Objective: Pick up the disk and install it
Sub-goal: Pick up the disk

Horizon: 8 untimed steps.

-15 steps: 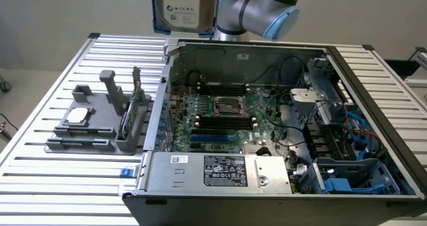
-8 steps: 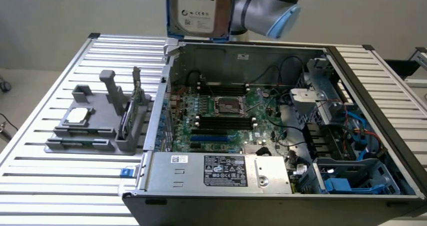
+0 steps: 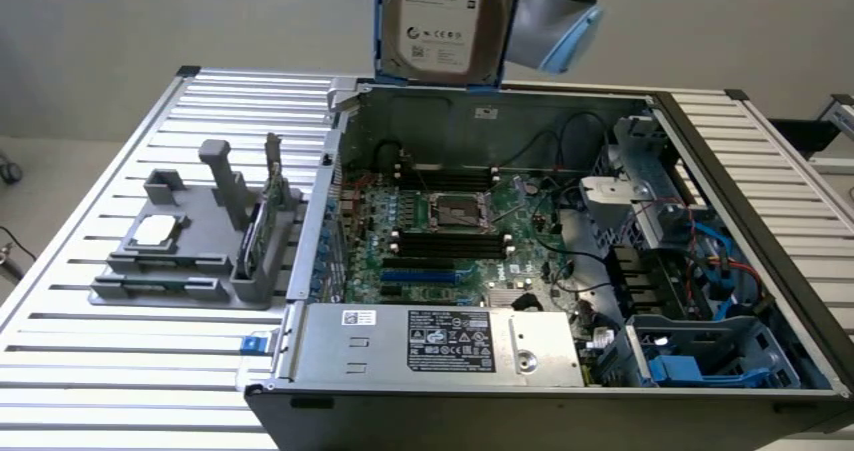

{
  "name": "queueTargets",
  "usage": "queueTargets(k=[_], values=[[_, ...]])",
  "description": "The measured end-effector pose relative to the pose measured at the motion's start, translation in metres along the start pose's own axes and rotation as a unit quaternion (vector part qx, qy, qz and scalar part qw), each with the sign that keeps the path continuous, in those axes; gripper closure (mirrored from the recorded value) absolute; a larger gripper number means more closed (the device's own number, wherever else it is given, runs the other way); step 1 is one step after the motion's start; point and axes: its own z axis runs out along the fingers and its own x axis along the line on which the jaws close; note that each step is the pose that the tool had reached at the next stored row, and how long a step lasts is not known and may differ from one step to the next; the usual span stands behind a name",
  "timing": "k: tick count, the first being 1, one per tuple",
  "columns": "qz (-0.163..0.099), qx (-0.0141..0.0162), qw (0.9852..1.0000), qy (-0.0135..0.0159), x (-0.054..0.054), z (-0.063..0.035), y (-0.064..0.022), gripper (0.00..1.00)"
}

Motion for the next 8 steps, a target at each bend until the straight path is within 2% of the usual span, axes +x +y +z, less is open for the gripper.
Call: queueTargets(k=[4,8], values=[[0.000,-0.0001,1.0000,-0.0039,0.004,-0.0011,-0.0185,0.67],[0.000,-0.0001,1.0000,-0.0044,0.011,-0.0018,-0.0366,0.67]])
